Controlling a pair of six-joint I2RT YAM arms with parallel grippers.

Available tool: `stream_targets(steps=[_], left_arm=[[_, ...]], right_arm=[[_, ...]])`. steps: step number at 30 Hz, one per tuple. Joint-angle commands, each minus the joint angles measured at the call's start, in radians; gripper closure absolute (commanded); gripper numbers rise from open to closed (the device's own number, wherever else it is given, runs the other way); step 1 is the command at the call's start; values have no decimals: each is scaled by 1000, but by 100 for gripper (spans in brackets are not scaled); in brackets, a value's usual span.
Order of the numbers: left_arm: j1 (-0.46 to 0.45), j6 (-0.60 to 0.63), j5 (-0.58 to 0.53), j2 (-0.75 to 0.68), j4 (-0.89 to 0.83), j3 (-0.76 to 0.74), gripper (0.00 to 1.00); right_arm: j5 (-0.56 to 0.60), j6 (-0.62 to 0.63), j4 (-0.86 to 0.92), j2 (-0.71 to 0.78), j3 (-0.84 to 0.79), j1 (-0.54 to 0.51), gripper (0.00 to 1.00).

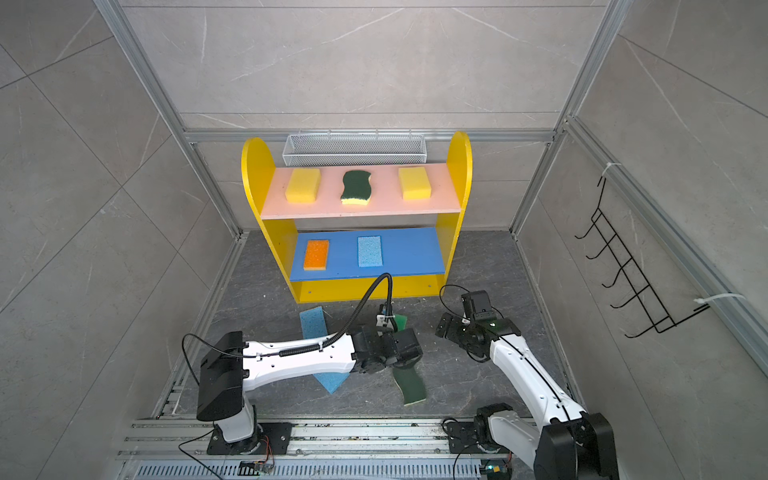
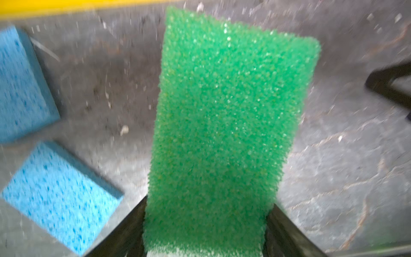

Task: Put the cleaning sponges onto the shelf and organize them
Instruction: 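Grasp the green sponge with the left gripper and lift it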

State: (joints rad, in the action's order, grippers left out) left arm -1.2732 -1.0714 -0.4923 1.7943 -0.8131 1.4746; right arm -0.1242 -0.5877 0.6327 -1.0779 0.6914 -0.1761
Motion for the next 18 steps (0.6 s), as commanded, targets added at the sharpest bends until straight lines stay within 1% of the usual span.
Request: stream_targets(steps=[1,8,12,18], left_arm=[[50,141,-52,-33,92,57,28],[128,274,-60,10,218,155,28],[152,295,-54,69,257,221,28],[159,314,-111,158,330,306,29]], right_arm=[[-28,9,28,29,13,2,1],[-38,28,83,52,39,2,1],[-55,29,96,53,43,1,1],[-77,44,114,50,60,-1,1]])
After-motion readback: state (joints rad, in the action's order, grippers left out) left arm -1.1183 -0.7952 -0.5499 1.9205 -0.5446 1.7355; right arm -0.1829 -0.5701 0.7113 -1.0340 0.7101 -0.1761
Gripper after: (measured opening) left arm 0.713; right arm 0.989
